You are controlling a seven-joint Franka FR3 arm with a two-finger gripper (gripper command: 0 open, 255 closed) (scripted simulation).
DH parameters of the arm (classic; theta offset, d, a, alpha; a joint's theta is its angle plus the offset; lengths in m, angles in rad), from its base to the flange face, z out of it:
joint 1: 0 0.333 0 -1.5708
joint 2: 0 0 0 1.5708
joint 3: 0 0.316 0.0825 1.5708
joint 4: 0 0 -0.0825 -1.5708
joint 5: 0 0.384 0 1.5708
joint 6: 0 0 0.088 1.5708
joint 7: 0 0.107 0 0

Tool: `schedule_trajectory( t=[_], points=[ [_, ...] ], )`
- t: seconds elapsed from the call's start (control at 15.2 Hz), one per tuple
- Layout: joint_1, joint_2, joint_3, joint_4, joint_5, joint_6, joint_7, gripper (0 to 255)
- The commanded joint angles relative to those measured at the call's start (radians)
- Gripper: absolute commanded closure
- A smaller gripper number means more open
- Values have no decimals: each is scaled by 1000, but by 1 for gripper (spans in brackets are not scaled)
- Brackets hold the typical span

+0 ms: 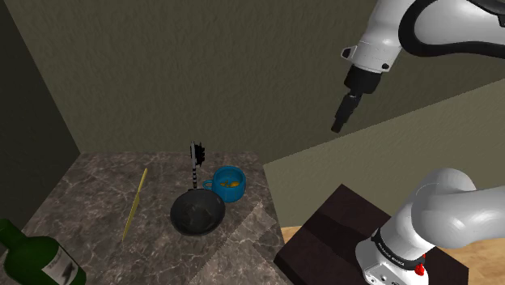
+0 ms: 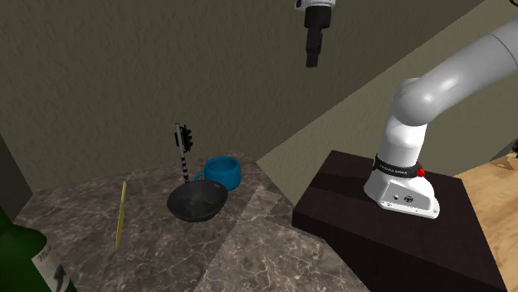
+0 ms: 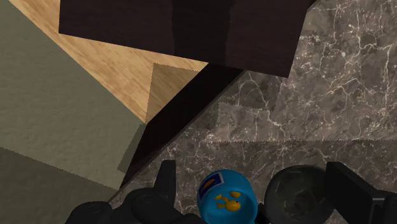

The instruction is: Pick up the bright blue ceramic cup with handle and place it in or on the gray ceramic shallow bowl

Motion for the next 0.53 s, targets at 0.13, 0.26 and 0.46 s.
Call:
schedule_trajectory(
  t=[0.13, 0.26, 0.46],
  points=[
    [6, 41, 17, -27, 13, 71, 6, 0],
    [12, 89, 35, -48, 26, 143, 12, 0],
    [22, 171, 61, -69, 44, 250, 20, 0]
  ],
)
